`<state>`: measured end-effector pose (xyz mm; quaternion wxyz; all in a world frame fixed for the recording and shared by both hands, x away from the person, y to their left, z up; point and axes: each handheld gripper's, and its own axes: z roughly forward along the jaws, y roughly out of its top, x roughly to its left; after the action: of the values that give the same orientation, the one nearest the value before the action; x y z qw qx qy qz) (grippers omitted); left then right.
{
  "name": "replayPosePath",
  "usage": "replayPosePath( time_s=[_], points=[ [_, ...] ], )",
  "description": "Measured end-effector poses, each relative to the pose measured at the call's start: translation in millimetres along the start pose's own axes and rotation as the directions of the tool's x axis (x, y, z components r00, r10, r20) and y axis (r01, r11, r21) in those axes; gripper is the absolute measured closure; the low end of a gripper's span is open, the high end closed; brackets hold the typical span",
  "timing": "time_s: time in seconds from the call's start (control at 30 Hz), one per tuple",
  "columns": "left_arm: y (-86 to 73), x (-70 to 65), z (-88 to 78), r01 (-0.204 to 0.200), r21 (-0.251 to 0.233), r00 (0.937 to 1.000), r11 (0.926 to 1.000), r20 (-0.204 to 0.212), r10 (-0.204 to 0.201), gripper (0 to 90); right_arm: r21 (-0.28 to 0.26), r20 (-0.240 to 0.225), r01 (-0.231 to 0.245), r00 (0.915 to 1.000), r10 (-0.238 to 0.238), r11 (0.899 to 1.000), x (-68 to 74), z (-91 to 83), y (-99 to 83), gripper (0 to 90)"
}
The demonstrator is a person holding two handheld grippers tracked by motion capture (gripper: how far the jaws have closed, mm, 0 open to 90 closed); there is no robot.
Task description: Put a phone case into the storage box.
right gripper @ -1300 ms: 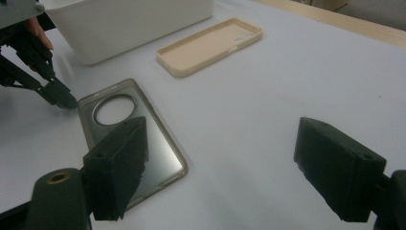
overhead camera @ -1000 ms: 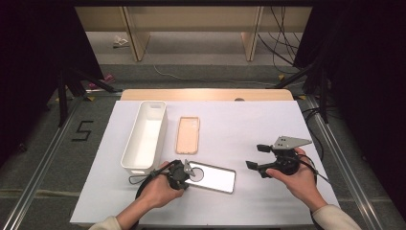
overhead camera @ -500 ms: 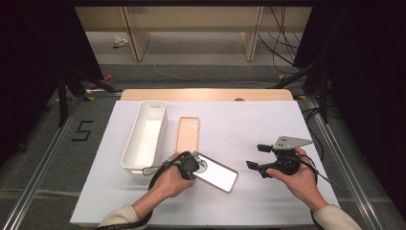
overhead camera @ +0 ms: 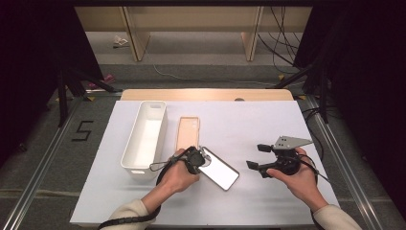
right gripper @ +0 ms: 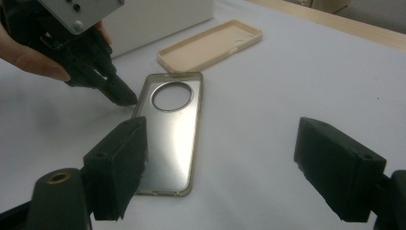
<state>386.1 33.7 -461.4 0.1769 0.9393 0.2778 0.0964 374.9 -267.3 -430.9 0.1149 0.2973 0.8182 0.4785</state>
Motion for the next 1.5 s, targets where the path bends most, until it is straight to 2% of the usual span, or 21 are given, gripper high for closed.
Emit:
replayPosePath(
  time_s=[0.2,0.6,0.73,0.83,1.07,1.37,1.4,1.5],
  points=[
    [11.6,-4.4,5.2,0.004,-0.008,0.9999,1.0000,-0.013,-0.005,89.6,0.000,0.000,0.000,1.0000,0.000,1.000,0.0,-0.4,0.1,20.3],
    [32.3,-2.0,7.7,0.000,-0.031,0.9994,0.9995,-0.036,-0.001,89.6,0.005,0.011,-0.006,0.9999,0.006,1.000,-1.9,-1.3,-0.7,20.2],
    [33.7,-2.0,7.7,0.002,-0.030,0.9994,0.9995,-0.034,-0.003,89.6,0.005,0.013,-0.007,0.9999,0.006,1.000,-1.7,-2.5,-0.5,20.2],
    [28.7,1.1,8.6,0.003,-0.004,0.9996,1.0000,-0.029,-0.003,89.6,0.002,0.011,-0.008,0.9999,0.008,1.000,-2.0,-2.6,-0.6,20.3],
    [29.9,1.4,8.9,0.006,0.011,0.9995,0.9999,-0.031,-0.006,89.6,0.002,0.014,-0.008,0.9999,0.008,1.000,-1.7,-2.6,-0.1,20.3],
    [30.0,1.6,8.5,-0.014,0.043,0.9993,0.9990,-0.035,0.016,89.6,0.002,0.012,-0.008,0.9999,0.008,1.000,-2.1,-2.6,-0.6,20.4],
    [30.5,1.0,8.7,-0.021,0.054,0.9986,0.9983,-0.048,0.024,89.6,0.002,0.012,-0.008,0.9999,0.008,1.000,-2.0,-2.5,-0.5,20.4],
    [30.2,-0.7,10.1,-0.045,0.082,0.9975,0.9956,-0.051,0.049,89.7,0.003,0.013,-0.003,0.9999,0.003,1.000,-1.4,-2.5,-0.3,20.4]
  ],
)
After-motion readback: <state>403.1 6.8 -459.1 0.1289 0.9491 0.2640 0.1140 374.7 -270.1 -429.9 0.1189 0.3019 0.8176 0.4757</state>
